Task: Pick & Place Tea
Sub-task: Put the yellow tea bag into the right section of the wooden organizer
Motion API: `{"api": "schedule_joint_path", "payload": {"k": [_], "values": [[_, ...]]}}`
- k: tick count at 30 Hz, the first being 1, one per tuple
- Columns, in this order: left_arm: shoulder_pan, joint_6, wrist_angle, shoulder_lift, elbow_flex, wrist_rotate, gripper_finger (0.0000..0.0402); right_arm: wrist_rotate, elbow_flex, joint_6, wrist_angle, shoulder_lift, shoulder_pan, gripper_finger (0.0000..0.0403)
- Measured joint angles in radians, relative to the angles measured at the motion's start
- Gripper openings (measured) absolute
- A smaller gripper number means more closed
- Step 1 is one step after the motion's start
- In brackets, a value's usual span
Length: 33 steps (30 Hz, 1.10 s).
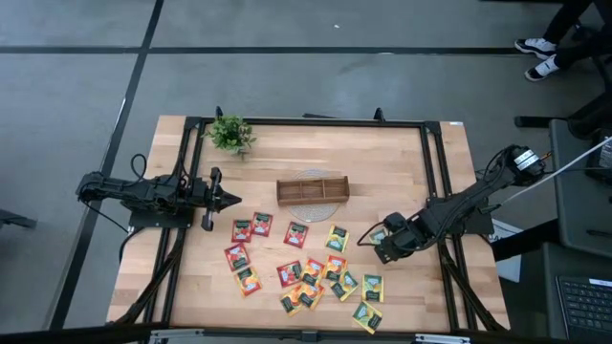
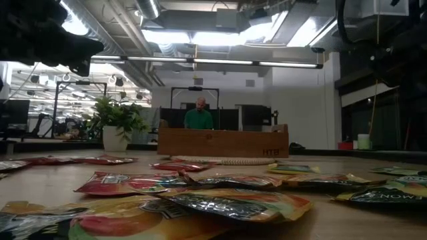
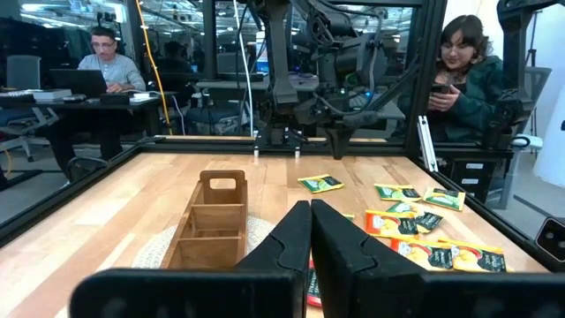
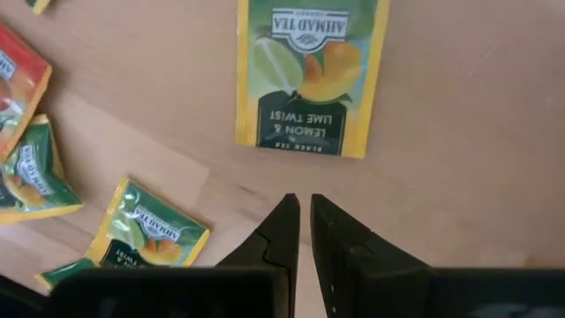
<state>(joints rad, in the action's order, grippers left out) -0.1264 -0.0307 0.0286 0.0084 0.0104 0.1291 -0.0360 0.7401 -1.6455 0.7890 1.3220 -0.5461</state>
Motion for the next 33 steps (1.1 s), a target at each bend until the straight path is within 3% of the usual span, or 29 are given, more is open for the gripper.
{"api": "schedule_joint_path", "payload": {"k": [9, 33], "values": [[0.000, 0.000, 0.000, 0.000, 0.000, 0.000, 0.0010, 0.040, -0.014, -0.102, 0.013, 0.000, 0.000, 0.0035], [0.000, 0.000, 0.000, 0.000, 0.000, 0.000, 0.0010, 0.063, -0.014, -0.108, 0.023, 0.063, 0.000, 0.0035]]}}
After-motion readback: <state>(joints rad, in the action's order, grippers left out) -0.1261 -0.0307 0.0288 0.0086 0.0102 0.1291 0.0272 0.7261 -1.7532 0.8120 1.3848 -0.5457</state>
